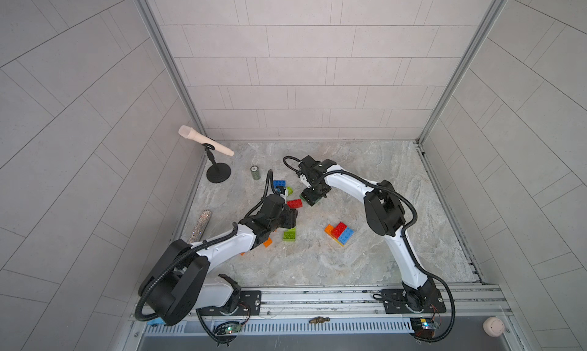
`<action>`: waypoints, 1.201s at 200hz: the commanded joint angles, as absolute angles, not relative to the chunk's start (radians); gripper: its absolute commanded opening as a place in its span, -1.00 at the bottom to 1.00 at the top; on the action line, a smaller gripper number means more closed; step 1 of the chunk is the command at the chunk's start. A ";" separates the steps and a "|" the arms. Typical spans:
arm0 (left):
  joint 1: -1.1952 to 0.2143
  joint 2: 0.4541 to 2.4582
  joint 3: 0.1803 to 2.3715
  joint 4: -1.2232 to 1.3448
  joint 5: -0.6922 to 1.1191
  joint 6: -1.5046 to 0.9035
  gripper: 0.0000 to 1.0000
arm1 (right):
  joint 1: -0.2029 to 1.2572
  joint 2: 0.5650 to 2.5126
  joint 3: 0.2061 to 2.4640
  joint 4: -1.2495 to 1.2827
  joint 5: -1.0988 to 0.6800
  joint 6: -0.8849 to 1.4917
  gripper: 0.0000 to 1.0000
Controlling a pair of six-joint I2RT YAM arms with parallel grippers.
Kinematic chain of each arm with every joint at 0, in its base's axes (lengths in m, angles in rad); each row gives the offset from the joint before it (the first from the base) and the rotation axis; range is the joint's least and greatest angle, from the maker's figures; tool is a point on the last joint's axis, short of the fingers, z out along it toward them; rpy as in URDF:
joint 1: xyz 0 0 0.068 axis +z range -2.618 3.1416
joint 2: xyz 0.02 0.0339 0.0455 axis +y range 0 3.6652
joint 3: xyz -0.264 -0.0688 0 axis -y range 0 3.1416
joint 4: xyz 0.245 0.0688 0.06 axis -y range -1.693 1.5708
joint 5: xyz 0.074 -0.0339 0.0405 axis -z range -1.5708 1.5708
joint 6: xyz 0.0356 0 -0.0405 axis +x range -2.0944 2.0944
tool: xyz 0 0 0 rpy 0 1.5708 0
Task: Assemble a rectangle with lego
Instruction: Adjust the lego brick at the center of the board.
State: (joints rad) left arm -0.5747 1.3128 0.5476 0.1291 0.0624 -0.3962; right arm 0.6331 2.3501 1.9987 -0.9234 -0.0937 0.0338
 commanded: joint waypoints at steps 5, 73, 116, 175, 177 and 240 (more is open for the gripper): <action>-0.578 1.322 0.572 0.131 0.066 -0.398 0.35 | 0.631 2.365 2.016 -0.956 -0.087 0.017 0.44; -0.576 1.328 0.579 0.131 0.064 -0.393 0.34 | 0.629 2.302 2.004 -0.968 -0.130 0.013 0.49; -0.577 1.330 0.588 0.129 0.066 -0.393 0.34 | 0.632 2.348 2.020 -0.990 -0.110 0.005 0.56; -0.578 1.332 0.588 0.126 0.070 -0.391 0.34 | 0.631 2.352 2.021 -0.971 -0.107 0.015 0.54; -0.577 1.332 0.588 0.125 0.069 -0.391 0.34 | 0.631 2.352 2.022 -0.971 -0.106 0.015 0.54; -0.577 1.331 0.586 0.124 0.071 -0.388 0.34 | 0.631 2.374 2.064 -0.983 -0.112 0.019 0.53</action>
State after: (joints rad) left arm -0.5747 1.3243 0.5652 0.1230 0.0681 -0.3927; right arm 0.6319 2.3577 2.0258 -0.9539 -0.1123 0.0296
